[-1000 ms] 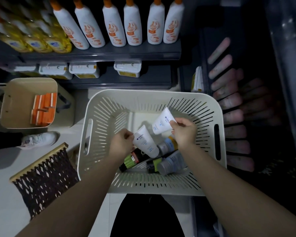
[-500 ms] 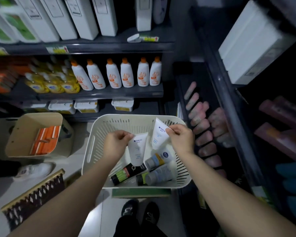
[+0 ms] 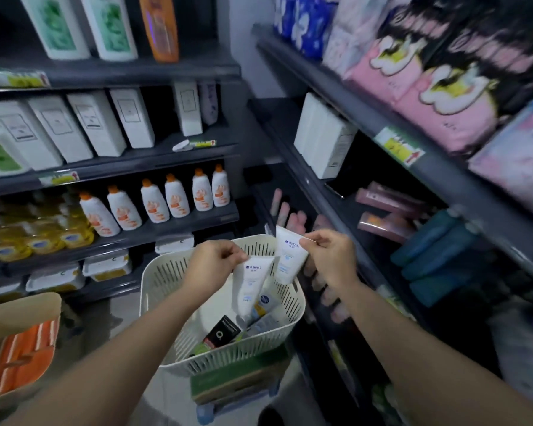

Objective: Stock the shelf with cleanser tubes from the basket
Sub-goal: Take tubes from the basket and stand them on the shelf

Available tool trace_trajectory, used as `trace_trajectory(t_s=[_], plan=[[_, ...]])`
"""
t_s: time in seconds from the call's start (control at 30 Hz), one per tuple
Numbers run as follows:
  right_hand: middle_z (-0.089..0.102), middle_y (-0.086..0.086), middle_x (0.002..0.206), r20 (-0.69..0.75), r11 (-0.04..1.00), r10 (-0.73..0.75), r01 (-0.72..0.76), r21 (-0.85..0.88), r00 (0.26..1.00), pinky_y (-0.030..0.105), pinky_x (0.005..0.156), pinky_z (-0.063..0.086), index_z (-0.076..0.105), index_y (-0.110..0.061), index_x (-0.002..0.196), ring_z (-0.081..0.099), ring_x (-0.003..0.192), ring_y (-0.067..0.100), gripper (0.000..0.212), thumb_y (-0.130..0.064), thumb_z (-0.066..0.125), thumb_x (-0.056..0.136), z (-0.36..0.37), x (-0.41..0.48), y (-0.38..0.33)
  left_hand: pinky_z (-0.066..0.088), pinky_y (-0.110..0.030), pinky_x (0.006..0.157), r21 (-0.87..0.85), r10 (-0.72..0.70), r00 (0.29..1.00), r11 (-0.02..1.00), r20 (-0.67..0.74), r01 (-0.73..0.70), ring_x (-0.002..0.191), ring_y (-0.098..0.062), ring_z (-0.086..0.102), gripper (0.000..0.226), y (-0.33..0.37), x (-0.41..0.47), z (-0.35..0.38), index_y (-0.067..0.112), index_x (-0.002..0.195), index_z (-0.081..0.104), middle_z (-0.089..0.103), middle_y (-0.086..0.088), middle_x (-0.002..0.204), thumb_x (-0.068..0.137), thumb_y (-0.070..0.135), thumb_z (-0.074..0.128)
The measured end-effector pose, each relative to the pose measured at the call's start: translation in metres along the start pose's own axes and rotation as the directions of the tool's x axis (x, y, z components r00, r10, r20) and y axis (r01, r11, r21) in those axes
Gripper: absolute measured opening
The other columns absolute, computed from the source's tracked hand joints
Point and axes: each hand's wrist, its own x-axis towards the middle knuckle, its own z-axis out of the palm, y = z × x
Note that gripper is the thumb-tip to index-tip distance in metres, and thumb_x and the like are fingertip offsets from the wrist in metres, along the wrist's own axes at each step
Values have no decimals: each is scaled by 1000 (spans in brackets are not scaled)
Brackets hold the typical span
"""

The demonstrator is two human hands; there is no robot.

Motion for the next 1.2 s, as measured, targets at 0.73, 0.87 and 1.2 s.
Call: trace_trajectory(t_s=[0.73, 0.87, 1.2], plan=[[60, -21, 51, -481, 993, -17, -42, -111, 877, 18, 60, 41, 75, -18, 73, 52, 51, -4, 7, -13, 76, 77, -231, -186, -54, 43, -29, 52, -115, 605, 688, 779, 401, -617, 50, -6, 58, 17, 181, -133, 43, 21, 68, 68, 61, 12, 52, 85, 19, 69], [53, -18, 43, -538, 997, 18, -56, -54, 842, 15, 55, 39, 72, -21, 71, 47, 45, -3, 12, -13, 76, 79, -276, -213, -58, 46, -33, 67, -182, 690, 604, 705, 399, -685, 66, -14, 59, 11, 215, -163, 68, 17, 71, 72, 69, 3, 68, 82, 16, 72], [61, -11, 58, -653, 993, -46, -37, -113, 756, 14, 56, 39, 73, -24, 71, 47, 52, -1, 11, -17, 74, 80, -400, -286, -65, 44, -30, 60, -398, 752, 506, 655, 422, -642, 55, -7, 51, 14, 296, -245, 138, 21, 64, 69, 64, 7, 57, 77, 19, 74]])
